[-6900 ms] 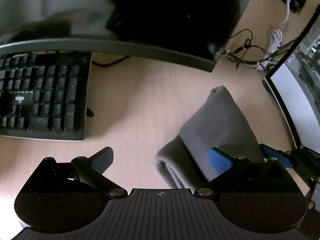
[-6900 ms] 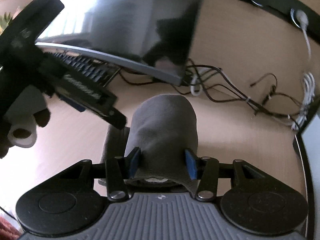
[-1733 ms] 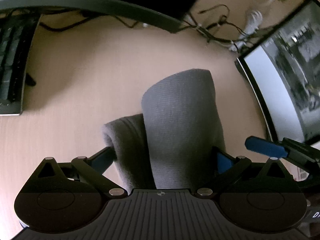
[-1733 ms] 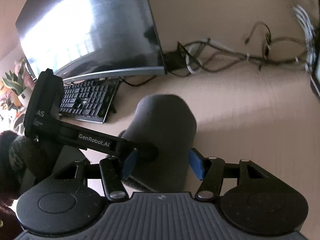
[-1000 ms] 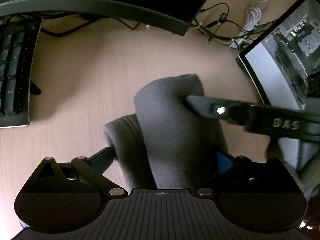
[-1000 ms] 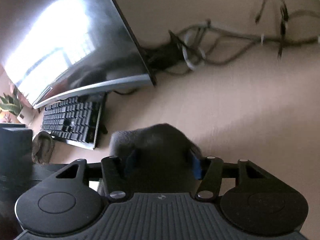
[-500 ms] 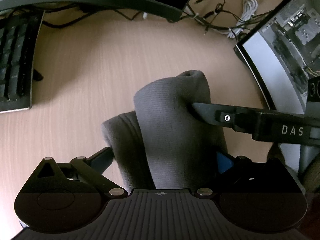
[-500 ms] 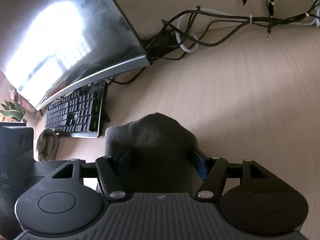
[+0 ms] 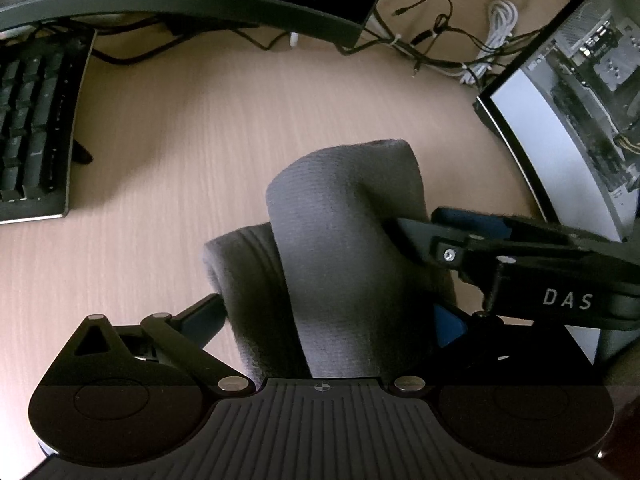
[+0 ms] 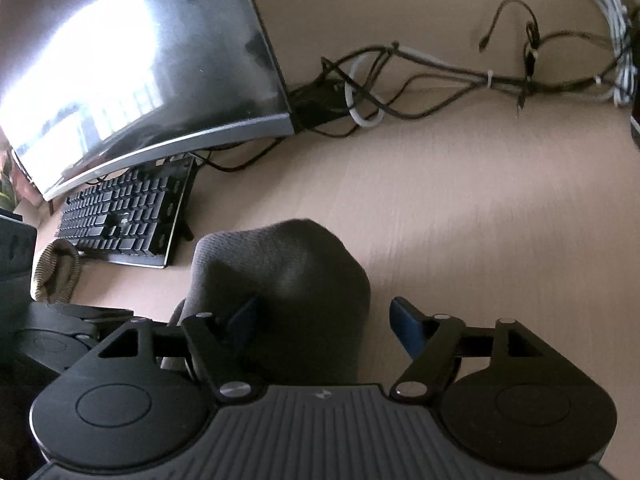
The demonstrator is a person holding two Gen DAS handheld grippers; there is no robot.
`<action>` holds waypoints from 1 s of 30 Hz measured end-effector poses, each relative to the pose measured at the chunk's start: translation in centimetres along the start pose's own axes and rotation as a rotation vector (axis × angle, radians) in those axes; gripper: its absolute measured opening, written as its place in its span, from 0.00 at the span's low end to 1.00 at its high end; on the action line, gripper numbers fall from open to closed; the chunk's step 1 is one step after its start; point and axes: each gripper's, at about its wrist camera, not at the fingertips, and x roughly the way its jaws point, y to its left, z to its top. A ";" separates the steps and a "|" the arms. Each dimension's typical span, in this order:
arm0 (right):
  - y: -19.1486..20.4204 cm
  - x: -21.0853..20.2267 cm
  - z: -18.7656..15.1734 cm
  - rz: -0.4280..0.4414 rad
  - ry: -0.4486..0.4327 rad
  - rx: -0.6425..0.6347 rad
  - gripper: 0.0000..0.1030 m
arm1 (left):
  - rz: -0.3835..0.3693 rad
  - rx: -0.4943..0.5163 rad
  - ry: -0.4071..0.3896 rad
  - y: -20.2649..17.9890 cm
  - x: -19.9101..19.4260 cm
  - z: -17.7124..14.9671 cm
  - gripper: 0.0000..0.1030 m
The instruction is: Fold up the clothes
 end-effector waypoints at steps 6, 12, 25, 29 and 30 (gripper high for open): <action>-0.5 -3.5 0.1 -0.032 -0.066 -0.041 0.63 | -0.004 -0.015 -0.015 0.0 -0.1 -0.3 1.00; -3.4 -2.1 -1.3 0.066 0.042 0.194 0.67 | 0.007 0.020 -0.054 0.0 -0.2 -0.8 1.00; -2.4 -3.2 0.6 -0.137 -0.066 0.157 0.69 | -0.019 0.033 -0.051 0.2 -0.2 -0.6 1.00; 0.9 -1.4 3.4 -0.150 -0.081 0.053 0.69 | -0.037 0.047 -0.049 0.5 -0.1 -0.3 1.00; 1.8 -0.3 3.8 -0.175 -0.059 0.033 0.69 | -0.041 0.050 -0.049 0.6 -0.1 -0.3 1.00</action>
